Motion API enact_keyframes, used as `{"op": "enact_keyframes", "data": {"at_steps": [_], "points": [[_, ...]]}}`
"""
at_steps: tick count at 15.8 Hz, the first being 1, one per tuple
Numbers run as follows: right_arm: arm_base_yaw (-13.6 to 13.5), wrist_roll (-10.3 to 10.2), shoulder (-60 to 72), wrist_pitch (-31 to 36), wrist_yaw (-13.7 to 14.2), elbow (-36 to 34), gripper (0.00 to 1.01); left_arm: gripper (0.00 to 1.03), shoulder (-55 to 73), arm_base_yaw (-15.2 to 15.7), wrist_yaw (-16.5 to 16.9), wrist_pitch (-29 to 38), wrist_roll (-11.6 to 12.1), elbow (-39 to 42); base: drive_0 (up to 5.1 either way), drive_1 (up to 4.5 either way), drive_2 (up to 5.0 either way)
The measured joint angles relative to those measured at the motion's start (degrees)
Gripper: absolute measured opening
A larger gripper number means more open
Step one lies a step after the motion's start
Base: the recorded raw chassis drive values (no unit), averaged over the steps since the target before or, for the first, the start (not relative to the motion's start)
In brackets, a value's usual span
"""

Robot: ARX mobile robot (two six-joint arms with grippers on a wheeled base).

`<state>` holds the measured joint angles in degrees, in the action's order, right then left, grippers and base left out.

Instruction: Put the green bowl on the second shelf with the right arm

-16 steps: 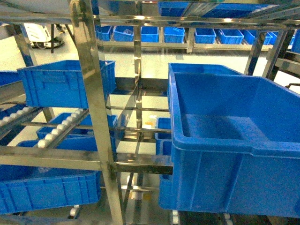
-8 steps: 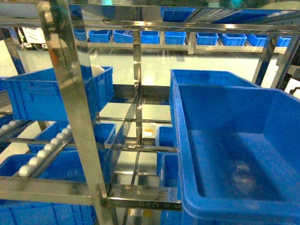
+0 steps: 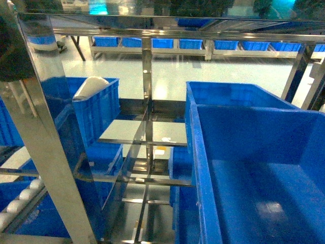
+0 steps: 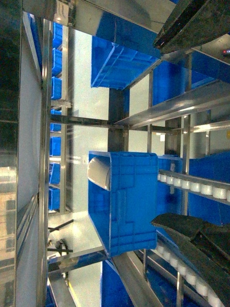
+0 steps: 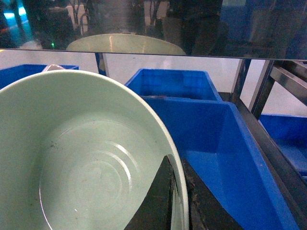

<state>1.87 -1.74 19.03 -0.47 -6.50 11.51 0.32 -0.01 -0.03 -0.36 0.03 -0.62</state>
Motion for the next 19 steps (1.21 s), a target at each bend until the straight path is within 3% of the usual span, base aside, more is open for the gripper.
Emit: {"op": "enact_keyframes", "data": {"at_steps": [4,6,9,12,16,19], "points": [[0.0,0.0,0.0,0.0,0.0,0.0,0.02,0.98,0.0,0.0,0.0,0.1,0.0,0.0,0.0,0.0,0.0],[3.2,1.2,2.0,2.8,-4.4,-1.4,0.02,0.98,0.0,0.0,0.0,0.1,0.0,0.0,0.0,0.0,0.0],[6.9,3.4,12.8,10.6,-7.8,-5.1,0.02,0.98,0.0,0.0,0.0,0.1,0.0,0.0,0.0,0.0,0.0],[7.0,5.3,25.6,20.8,-9.0,-5.4,0.02,0.98,0.0,0.0,0.0,0.1,0.0,0.0,0.0,0.0,0.0],[4.4,7.1,50.7,36.4,-9.3,-1.3,0.02,0.98,0.0,0.0,0.0,0.2,0.0,0.0,0.0,0.0,0.0],[3.7,9.1,62.9,38.7,-9.8,4.4,0.02,0.98,0.0,0.0,0.0,0.1,0.0,0.0,0.0,0.0,0.0]]}}
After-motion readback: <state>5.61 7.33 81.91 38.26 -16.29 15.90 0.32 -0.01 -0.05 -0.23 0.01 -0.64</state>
